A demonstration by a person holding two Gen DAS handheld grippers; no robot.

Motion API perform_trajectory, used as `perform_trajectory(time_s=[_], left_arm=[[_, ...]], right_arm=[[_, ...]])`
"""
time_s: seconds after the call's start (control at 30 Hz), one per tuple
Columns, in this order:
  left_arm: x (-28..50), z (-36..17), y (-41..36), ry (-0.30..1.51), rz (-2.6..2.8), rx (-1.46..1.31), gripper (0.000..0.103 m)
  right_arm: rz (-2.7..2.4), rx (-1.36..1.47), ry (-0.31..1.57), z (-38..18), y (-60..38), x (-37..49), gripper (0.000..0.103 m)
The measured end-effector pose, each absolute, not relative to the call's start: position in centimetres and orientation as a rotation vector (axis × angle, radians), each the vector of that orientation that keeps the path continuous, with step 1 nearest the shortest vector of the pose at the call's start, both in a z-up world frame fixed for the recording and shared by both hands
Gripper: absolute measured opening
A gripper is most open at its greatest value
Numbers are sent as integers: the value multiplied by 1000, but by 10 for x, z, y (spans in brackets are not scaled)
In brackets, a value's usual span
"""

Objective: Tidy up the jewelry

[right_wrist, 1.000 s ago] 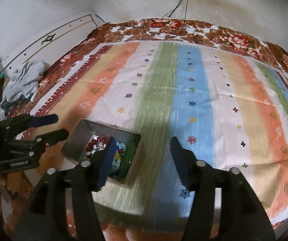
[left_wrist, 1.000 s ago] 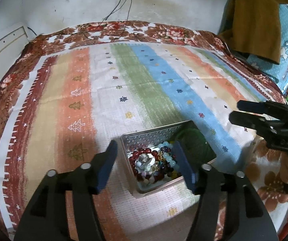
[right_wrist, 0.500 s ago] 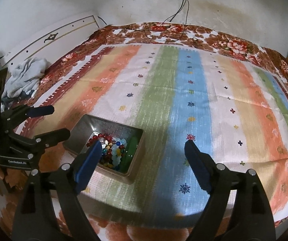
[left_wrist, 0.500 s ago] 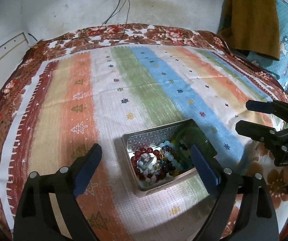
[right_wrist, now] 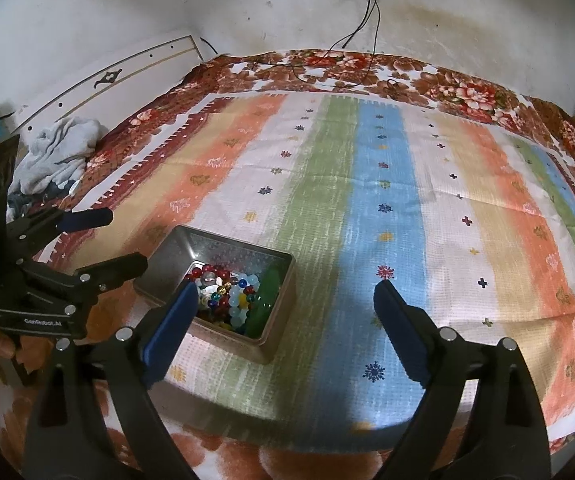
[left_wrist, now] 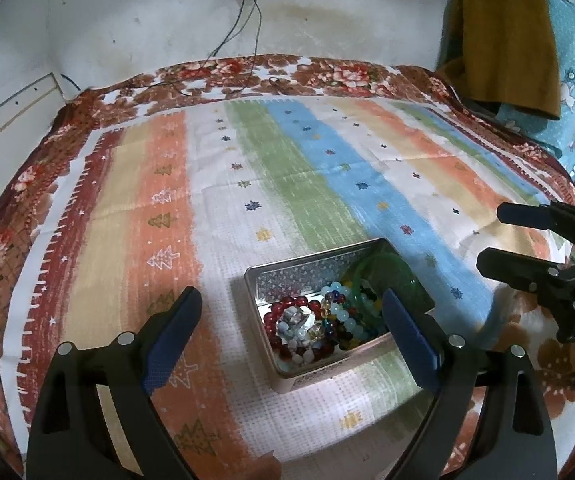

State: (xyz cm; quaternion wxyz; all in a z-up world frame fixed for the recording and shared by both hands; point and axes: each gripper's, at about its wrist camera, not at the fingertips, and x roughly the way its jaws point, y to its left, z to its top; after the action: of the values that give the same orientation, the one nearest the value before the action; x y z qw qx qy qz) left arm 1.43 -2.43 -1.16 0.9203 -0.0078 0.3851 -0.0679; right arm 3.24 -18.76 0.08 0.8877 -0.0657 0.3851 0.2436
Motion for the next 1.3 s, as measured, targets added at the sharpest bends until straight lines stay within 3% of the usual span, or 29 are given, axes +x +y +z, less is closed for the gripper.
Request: perform_trajectory(time_s=[1.3], left_arm=[[7, -7, -28, 726, -105, 23, 92]], right_arm=[[500, -123, 852, -15, -187, 39, 89]])
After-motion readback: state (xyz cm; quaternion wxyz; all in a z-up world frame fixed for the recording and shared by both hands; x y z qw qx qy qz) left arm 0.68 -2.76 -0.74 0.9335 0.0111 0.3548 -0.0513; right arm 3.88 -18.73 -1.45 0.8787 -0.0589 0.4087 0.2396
